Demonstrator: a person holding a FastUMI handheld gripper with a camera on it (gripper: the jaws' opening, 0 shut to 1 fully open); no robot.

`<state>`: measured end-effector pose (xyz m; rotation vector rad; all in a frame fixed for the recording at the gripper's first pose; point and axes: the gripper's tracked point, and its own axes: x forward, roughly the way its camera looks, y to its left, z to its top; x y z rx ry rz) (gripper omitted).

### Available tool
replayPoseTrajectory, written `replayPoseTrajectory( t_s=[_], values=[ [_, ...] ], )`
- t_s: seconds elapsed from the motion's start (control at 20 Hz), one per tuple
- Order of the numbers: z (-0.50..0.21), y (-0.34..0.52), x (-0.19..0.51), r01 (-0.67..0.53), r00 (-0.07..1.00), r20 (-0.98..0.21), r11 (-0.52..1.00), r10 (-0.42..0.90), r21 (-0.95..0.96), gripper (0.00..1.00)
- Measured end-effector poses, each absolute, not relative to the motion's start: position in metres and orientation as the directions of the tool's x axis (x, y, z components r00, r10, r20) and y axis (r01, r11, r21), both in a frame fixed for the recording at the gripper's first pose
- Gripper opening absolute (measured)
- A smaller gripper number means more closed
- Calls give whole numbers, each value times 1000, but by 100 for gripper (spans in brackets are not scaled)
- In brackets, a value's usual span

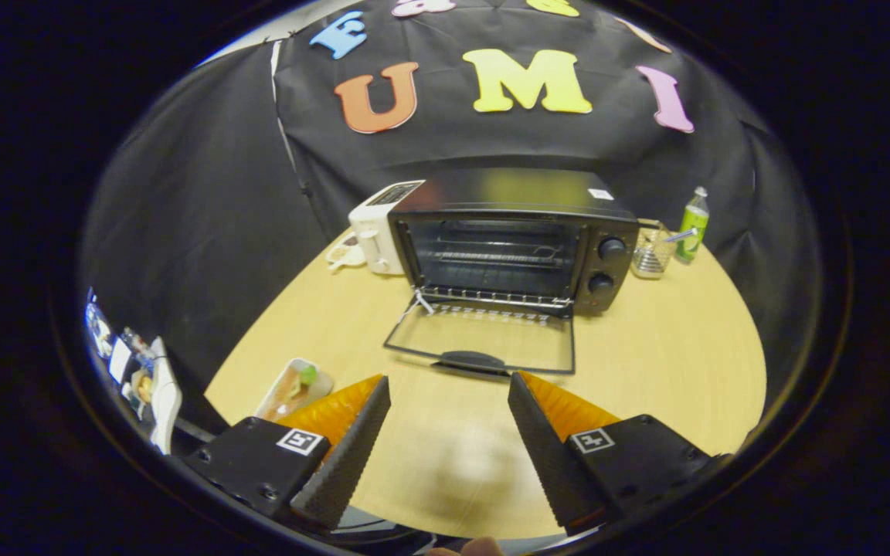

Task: Open the toaster oven, put the food inside, and close the toaster oven door.

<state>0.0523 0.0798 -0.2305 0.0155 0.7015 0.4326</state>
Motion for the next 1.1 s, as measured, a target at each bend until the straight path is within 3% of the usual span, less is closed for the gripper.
replayPoseTrajectory(
  t_s=[0.3, 0.5, 0.8, 1.0, 1.1],
  values=[
    [-254, 146, 3, -388, 424, -677, 796, 601, 464, 100],
    [-282, 199, -17, -298, 243, -680, 720, 692, 627, 100],
    [-305, 243, -11, -159, 98, -663, 669, 742, 726, 95],
    [-315, 256, -5, -151, 61, -676, 676, 735, 721, 79],
    [-317, 258, -5, -149, 55, -687, 687, 724, 712, 63]
  ],
)
